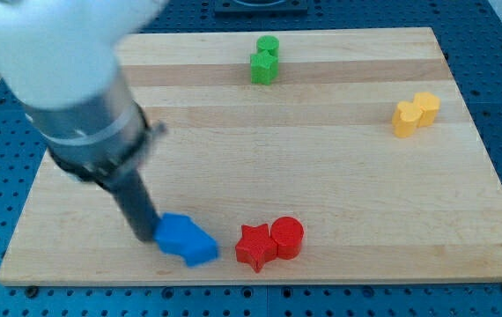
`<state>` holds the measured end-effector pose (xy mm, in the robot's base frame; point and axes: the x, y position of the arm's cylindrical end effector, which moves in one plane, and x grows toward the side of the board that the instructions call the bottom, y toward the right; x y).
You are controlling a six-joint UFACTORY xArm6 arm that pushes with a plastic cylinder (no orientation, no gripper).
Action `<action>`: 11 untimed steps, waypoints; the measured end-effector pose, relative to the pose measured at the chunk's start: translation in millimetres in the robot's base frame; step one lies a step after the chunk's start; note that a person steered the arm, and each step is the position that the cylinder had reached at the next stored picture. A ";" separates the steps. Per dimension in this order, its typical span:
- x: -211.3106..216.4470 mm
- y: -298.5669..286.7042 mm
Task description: Point at the red circle
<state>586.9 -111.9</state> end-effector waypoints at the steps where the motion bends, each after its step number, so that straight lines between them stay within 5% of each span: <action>1: 17.2 20.9; 5: 31.1 -40.3; 9: 30.2 -28.9; 11: -105.7 19.2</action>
